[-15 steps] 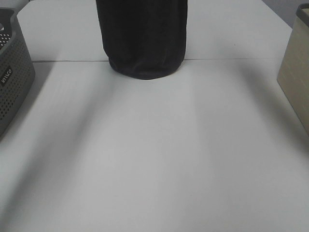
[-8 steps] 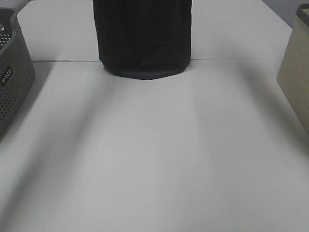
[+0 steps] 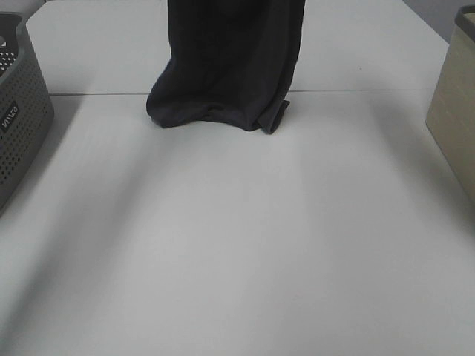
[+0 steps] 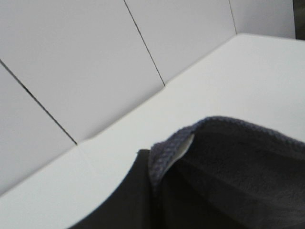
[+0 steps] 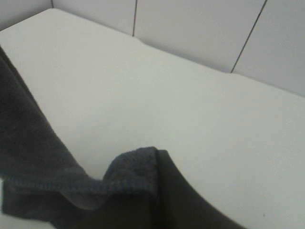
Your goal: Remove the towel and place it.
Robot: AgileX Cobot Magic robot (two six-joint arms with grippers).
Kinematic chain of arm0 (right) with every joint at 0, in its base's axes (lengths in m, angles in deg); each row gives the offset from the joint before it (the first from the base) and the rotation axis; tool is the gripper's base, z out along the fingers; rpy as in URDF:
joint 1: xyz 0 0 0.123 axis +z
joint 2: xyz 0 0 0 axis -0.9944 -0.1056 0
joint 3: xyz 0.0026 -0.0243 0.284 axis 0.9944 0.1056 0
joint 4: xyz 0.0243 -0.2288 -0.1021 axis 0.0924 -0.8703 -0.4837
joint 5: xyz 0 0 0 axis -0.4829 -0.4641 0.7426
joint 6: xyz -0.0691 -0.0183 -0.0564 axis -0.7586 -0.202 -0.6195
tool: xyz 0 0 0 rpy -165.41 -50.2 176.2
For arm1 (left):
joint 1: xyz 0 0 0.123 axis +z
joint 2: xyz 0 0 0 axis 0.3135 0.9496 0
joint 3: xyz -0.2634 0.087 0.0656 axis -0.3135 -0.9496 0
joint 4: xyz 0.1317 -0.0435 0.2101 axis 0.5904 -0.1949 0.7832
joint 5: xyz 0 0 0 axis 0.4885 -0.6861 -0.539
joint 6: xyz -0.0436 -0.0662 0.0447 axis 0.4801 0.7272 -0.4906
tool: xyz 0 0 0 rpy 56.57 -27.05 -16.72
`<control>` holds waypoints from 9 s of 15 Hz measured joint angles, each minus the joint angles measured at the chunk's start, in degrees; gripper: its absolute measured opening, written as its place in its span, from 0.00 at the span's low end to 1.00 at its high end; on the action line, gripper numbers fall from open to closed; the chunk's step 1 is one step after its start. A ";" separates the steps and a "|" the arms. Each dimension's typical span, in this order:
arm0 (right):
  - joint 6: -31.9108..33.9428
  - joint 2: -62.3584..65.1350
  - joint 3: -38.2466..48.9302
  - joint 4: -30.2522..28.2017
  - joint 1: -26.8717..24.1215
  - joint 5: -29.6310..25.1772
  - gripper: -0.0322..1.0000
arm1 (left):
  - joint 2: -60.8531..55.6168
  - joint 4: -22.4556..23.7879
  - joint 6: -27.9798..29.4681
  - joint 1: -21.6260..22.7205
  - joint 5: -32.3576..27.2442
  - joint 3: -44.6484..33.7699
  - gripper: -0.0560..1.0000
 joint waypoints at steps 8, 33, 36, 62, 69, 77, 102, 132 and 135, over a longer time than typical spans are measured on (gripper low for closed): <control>-2.46 5.39 0.00 8.59 0.00 -24.12 0.04 | -4.07 2.64 10.54 -0.11 -27.96 0.11 0.05; 3.21 37.41 45.55 16.33 1.03 -34.78 0.04 | -63.20 -5.56 24.35 -0.97 -26.53 -88.12 0.05; 5.73 42.91 51.39 18.28 1.15 -34.66 0.04 | -67.55 -8.37 24.01 -0.97 -26.24 -95.68 0.05; 8.42 48.24 80.96 26.64 1.03 -30.08 0.04 | -68.93 -17.99 15.30 -0.97 -26.30 -119.81 0.05; -0.63 34.61 86.12 29.85 0.86 -25.67 0.04 | -56.78 -17.82 12.83 -0.80 -26.64 -119.81 0.05; -5.16 27.27 86.12 27.44 0.86 -22.35 0.04 | -49.62 -21.31 8.25 -0.74 -27.16 -119.98 0.05; -9.00 27.27 86.12 28.65 0.29 -25.55 0.58 | -44.23 -29.97 9.57 -14.55 -16.50 -120.32 0.71; 1.55 27.50 51.39 15.07 -13.41 -23.26 0.92 | -39.42 -8.82 16.73 0.57 -11.46 -82.62 0.90; -1.49 17.65 42.17 14.67 -17.19 -28.07 0.92 | -35.58 -11.12 15.07 3.55 -15.76 -77.01 0.91</control>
